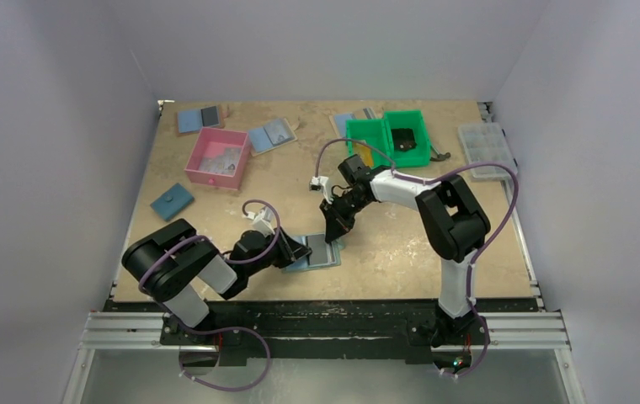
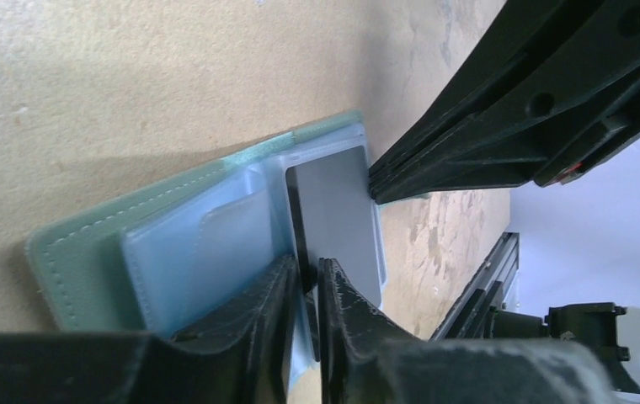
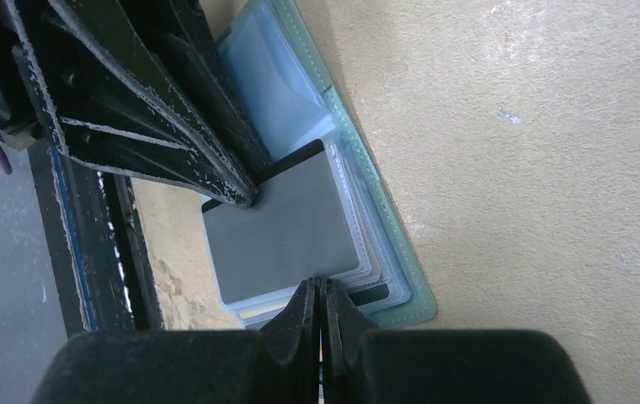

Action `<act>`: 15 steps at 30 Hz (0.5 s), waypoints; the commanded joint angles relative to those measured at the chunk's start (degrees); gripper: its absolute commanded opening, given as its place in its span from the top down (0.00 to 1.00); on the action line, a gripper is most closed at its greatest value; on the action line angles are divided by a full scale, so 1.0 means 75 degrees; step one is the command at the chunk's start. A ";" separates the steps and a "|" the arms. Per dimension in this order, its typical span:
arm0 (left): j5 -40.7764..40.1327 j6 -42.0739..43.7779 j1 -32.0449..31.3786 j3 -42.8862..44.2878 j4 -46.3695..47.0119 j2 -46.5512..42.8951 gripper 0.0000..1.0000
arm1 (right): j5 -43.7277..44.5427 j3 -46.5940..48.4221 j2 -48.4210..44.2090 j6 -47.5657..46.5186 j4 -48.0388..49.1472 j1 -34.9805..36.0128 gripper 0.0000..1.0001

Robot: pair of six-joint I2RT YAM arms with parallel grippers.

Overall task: Take the credit cards out of the card holder
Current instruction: Remove the credit card from the card holder.

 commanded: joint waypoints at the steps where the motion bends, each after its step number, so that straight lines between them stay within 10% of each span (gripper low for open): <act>1: 0.0141 -0.0230 0.0082 -0.0123 0.0631 0.0317 0.88 | 0.0718 0.0008 0.0255 0.0326 0.0407 0.0470 0.94; 15: 0.0400 -0.0278 0.0393 -0.0574 0.0865 -0.0047 1.00 | 0.1551 -0.0024 0.0199 0.0376 0.0530 0.0434 0.92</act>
